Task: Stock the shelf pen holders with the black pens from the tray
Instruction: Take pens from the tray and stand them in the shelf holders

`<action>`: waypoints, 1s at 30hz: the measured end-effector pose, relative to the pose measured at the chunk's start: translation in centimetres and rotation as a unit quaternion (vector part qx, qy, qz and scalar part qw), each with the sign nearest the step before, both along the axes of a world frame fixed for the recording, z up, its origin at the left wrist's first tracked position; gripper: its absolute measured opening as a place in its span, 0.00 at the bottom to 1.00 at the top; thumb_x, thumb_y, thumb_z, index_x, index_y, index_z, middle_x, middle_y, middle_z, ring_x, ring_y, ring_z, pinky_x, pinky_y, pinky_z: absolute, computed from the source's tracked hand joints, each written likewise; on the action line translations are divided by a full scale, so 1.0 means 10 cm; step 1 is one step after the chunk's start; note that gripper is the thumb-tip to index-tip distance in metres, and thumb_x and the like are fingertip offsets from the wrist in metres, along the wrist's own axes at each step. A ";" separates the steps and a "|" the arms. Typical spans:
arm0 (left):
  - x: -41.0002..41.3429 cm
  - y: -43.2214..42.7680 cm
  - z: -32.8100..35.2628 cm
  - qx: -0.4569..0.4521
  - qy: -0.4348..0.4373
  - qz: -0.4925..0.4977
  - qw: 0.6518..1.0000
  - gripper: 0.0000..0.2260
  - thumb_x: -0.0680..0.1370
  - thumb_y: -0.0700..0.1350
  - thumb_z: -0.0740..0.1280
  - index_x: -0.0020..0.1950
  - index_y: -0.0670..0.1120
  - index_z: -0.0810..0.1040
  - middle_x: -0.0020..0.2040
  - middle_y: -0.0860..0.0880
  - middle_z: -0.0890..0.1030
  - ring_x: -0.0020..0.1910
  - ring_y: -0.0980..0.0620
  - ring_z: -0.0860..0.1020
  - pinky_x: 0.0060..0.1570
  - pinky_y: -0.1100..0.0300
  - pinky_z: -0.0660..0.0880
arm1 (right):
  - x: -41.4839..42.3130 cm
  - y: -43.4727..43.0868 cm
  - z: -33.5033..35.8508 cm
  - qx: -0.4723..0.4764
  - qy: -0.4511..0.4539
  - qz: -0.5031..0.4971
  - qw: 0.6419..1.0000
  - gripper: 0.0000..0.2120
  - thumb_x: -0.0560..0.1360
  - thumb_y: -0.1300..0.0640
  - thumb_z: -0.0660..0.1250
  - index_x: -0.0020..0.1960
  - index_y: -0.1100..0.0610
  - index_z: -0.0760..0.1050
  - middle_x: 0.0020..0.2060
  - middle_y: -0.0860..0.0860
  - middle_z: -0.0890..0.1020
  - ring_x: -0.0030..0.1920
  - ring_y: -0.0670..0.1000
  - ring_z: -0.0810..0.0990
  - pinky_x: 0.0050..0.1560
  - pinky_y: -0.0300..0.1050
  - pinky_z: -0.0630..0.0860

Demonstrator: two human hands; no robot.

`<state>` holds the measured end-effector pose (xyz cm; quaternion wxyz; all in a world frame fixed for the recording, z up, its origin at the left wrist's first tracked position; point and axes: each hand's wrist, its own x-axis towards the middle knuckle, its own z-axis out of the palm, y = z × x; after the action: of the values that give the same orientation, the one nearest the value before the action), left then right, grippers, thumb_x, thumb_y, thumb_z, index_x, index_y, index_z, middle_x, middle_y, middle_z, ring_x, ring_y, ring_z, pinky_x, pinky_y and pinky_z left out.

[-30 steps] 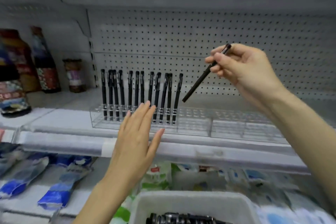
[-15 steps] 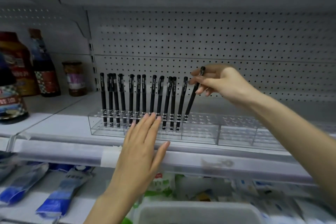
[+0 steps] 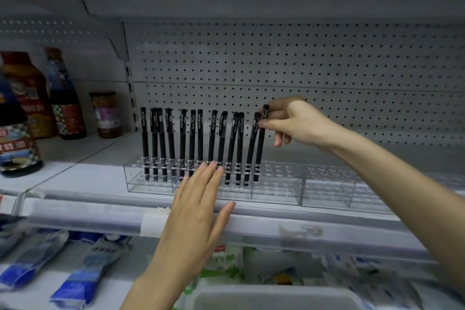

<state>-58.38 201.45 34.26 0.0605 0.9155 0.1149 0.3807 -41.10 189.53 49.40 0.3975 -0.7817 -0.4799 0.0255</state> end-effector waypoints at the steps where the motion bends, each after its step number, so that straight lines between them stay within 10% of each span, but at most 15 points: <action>1: 0.00 0.00 0.00 -0.002 -0.001 -0.001 1.000 0.27 0.83 0.61 0.44 0.76 0.48 0.61 0.76 0.51 0.62 0.75 0.57 0.54 0.73 0.60 0.47 | -0.01 0.00 0.00 0.003 0.000 0.000 1.000 0.23 0.77 0.57 0.67 0.69 0.64 0.67 0.23 0.38 0.79 0.23 0.40 0.75 0.26 0.32 0.70; 12: -0.01 0.00 0.03 -0.008 0.019 0.004 1.000 0.28 0.82 0.63 0.44 0.77 0.50 0.59 0.76 0.54 0.59 0.75 0.60 0.51 0.73 0.62 0.44 | -0.01 -0.01 -0.13 0.008 0.014 -0.005 1.000 0.22 0.77 0.56 0.67 0.66 0.67 0.69 0.32 0.59 0.83 0.23 0.41 0.75 0.31 0.34 0.74; 16: -0.03 -0.03 0.04 -0.033 0.007 -0.008 0.999 0.29 0.79 0.65 0.42 0.78 0.54 0.53 0.77 0.58 0.52 0.75 0.66 0.44 0.73 0.65 0.39 | -0.03 -0.06 -0.11 -0.013 0.006 -0.008 1.000 0.26 0.75 0.53 0.69 0.68 0.65 0.68 0.34 0.50 0.85 0.29 0.45 0.80 0.32 0.37 0.77; 21: -0.17 -0.18 0.02 -0.085 -0.048 -0.049 0.994 0.27 0.81 0.62 0.48 0.78 0.52 0.55 0.78 0.57 0.54 0.75 0.65 0.48 0.74 0.63 0.45 | -0.21 -0.33 -0.19 -0.005 -0.041 -0.053 0.998 0.27 0.74 0.52 0.69 0.70 0.58 0.67 0.64 0.53 0.76 0.31 0.47 0.82 0.32 0.37 0.79; 30: -0.70 -0.70 -0.74 -0.198 -0.039 -0.078 0.976 0.24 0.82 0.54 0.54 0.75 0.45 0.64 0.76 0.52 0.62 0.75 0.60 0.56 0.74 0.55 0.56 | -0.94 -0.88 -1.27 -0.035 0.031 0.024 0.999 0.22 0.73 0.53 0.70 0.66 0.53 0.72 0.57 0.46 0.80 0.30 0.48 0.82 0.36 0.37 0.79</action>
<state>-65.36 194.50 26.84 0.2746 0.8760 0.1133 0.3800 -50.51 180.70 36.67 0.3842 -0.7823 -0.4843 0.0759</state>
